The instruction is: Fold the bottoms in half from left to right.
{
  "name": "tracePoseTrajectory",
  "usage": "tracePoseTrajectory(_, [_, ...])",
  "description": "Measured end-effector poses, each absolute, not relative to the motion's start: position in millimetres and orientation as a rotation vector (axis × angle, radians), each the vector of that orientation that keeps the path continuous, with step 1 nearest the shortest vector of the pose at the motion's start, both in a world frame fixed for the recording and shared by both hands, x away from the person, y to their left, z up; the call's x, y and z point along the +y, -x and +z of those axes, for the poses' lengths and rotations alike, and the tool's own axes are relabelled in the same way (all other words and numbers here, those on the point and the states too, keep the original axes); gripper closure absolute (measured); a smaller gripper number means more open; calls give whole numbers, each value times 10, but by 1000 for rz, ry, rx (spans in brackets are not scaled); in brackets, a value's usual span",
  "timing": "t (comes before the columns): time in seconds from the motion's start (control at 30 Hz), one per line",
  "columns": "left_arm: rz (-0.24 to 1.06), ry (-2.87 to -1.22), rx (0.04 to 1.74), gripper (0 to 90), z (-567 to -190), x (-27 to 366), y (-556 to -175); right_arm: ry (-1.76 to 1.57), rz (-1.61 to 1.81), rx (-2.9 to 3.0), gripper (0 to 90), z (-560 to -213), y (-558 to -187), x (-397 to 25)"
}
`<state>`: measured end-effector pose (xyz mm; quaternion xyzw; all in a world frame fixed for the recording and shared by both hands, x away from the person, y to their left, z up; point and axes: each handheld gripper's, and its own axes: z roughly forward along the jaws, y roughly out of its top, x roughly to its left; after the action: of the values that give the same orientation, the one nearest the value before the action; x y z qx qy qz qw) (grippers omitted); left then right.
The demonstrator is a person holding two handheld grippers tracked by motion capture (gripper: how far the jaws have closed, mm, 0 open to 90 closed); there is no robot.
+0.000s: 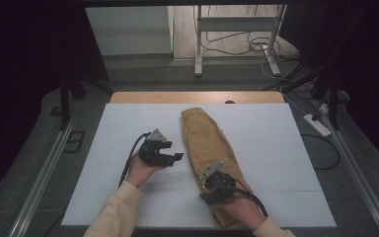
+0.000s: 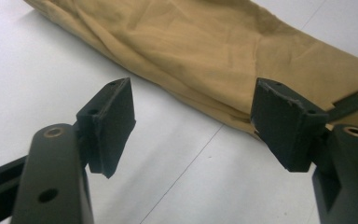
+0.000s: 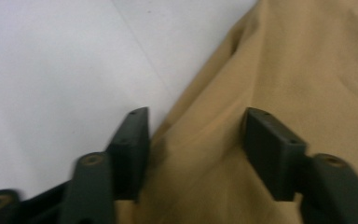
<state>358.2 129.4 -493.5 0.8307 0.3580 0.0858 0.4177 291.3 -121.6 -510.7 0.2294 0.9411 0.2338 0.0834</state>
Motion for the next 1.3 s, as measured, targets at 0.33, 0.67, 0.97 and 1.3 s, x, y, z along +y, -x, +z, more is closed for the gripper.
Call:
tracePoseTrajectory(0.33, [217, -2083, 897, 298, -4933, 1286, -3579, -661, 658, 2807, 820, -5080, -2873, -1216])
tracePoseTrajectory(0.67, [218, -2078, 901, 297, -4930, 1304, -3587, -688, 747, 2838, 856, -5082, -2951, -1298])
tracePoseTrajectory(0.97, [221, -2069, 903, 297, -4913, 1337, -3590, -649, 859, 2894, 858, -5045, -2869, -1198])
tracePoseTrajectory(1.3, [217, -2058, 912, 297, -4913, 1354, -3592, -585, 950, 2945, 857, -5084, -2729, -1033])
